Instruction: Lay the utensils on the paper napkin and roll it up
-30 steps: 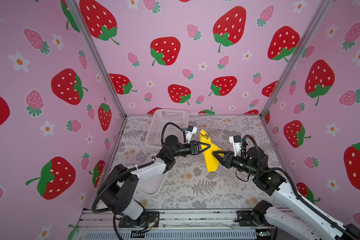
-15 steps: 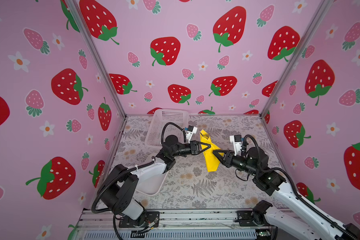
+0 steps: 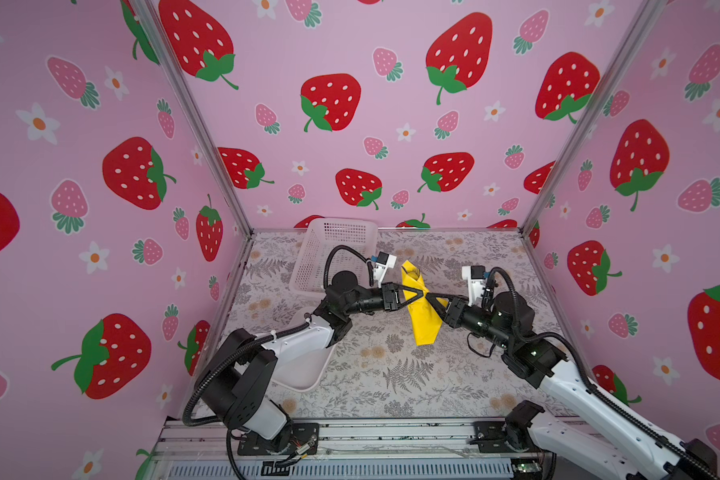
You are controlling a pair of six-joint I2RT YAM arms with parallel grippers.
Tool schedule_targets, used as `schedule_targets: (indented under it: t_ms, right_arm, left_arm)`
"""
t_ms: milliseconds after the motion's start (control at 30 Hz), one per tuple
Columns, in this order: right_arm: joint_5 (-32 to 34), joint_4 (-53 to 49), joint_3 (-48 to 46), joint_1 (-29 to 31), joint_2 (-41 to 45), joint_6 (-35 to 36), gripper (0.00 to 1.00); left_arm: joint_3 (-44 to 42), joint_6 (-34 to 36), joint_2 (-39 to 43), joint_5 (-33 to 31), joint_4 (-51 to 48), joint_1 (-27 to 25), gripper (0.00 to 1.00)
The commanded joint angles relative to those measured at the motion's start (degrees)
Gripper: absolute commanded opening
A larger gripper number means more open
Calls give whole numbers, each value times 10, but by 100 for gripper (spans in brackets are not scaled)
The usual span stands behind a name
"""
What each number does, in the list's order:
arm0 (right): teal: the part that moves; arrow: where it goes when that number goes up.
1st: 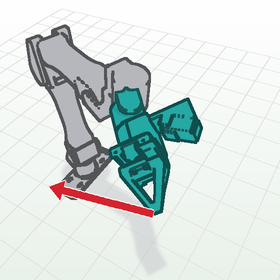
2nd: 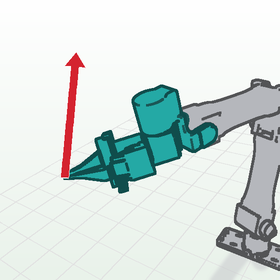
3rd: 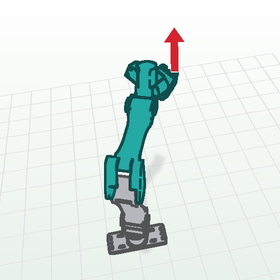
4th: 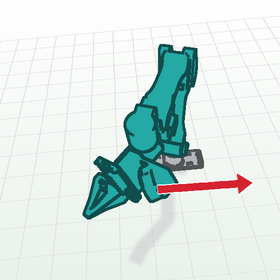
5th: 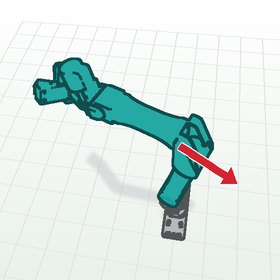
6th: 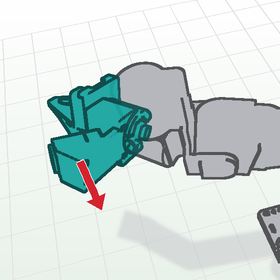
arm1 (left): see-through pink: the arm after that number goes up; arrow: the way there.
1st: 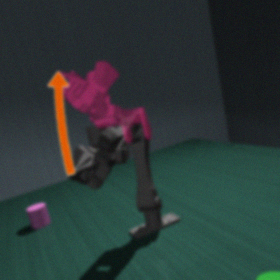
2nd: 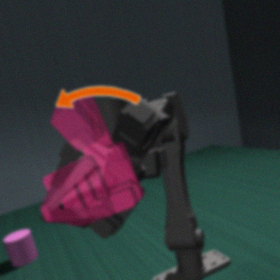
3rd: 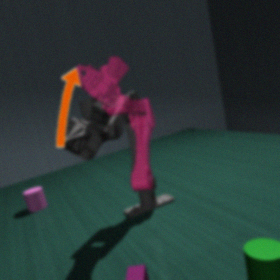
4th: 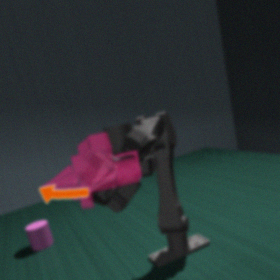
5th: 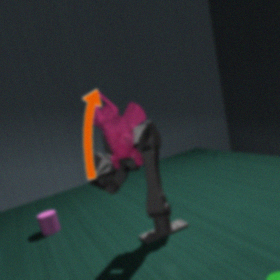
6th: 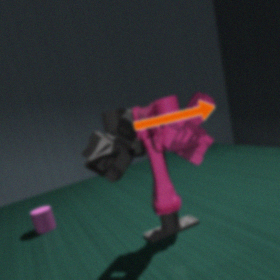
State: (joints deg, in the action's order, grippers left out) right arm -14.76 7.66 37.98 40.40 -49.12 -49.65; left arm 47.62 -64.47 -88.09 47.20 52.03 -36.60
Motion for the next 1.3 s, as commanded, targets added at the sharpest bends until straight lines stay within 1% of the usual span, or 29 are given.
schedule_targets:
  t_ms: [0, 167, 400, 500, 600, 833, 1033, 1200, 1267]
  right_arm:
    - [11, 20, 9, 2, 1, -9, 25]
    - [45, -13, 16, 3, -7, -10, 22]
    - [32, -16, 16, 3, -11, -9, 21]
    - [25, -29, 11, 3, 0, -1, 22]
    - [3, -32, -4, 3, 20, 3, 23]
    - [-46, -50, -31, 3, 57, 9, 29]
    - [-51, -67, -32, 3, 53, 23, 35]
    - [-54, -67, -32, 3, 42, 34, 38]
    - [-67, -62, -32, 3, 35, 37, 39]
  left_arm:
    - [22, -3, 9, 17, 23, -4, 0]
    - [26, -3, 8, 19, 23, -6, 0]
    - [28, -1, 16, 19, 20, -7, 0]
    - [30, -1, 18, 14, 19, -7, 0]
    - [33, 1, 20, 12, 17, -6, 0]
    - [38, -1, 18, 9, 20, -5, 0]
    - [39, -7, 17, 9, 26, -5, 0]
    - [38, -10, 21, 11, 26, -5, 0]
    - [38, -10, 23, 11, 26, -5, 0]
